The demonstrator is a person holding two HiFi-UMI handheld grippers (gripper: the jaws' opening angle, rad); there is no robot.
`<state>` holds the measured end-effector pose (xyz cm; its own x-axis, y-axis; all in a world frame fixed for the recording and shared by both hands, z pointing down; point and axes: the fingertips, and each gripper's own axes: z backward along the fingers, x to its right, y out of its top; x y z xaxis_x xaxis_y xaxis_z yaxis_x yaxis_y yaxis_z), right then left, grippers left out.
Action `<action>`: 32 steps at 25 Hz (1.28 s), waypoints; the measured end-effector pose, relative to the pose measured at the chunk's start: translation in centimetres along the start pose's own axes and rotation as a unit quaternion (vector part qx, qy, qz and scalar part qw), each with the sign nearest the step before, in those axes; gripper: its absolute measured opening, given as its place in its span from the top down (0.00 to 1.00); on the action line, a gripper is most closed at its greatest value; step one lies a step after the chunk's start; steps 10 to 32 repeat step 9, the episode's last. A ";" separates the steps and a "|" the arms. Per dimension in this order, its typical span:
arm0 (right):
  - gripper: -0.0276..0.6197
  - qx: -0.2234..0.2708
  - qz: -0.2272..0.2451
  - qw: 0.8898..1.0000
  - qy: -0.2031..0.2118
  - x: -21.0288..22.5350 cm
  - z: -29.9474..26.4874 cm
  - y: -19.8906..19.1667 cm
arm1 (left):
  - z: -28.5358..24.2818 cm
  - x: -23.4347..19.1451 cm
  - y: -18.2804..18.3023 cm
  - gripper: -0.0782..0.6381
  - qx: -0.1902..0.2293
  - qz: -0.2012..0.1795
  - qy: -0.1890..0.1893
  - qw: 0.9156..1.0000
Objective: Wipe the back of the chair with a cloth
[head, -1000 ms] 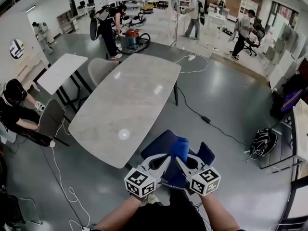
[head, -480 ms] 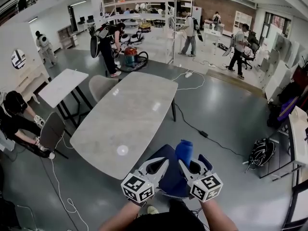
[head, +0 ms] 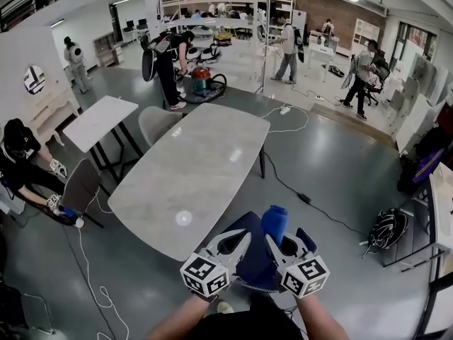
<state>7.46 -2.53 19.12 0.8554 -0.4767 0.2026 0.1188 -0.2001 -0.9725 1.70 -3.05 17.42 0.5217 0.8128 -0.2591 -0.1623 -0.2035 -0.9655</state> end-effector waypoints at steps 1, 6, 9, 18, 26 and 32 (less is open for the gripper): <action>0.86 -0.001 0.000 1.000 0.000 0.0 -0.1 0.0 | 0.0 0.0 0.0 0.88 0.000 0.000 0.001 1.000; 0.86 -0.001 0.002 1.000 -0.001 0.2 -0.4 0.1 | -0.2 -0.4 0.3 0.88 0.002 0.000 0.003 1.000; 0.86 0.001 0.003 1.000 -0.004 0.4 -0.8 0.3 | -0.4 -0.6 0.4 0.88 0.002 0.000 0.002 1.000; 0.86 0.001 0.003 1.000 -0.004 0.4 -0.8 0.3 | -0.4 -0.6 0.4 0.88 0.002 0.000 0.002 1.000; 0.86 0.001 0.003 1.000 -0.004 0.4 -0.8 0.3 | -0.4 -0.6 0.4 0.88 0.002 0.000 0.002 1.000; 0.86 0.001 0.003 1.000 -0.004 0.4 -0.8 0.3 | -0.4 -0.6 0.4 0.88 0.002 0.000 0.002 1.000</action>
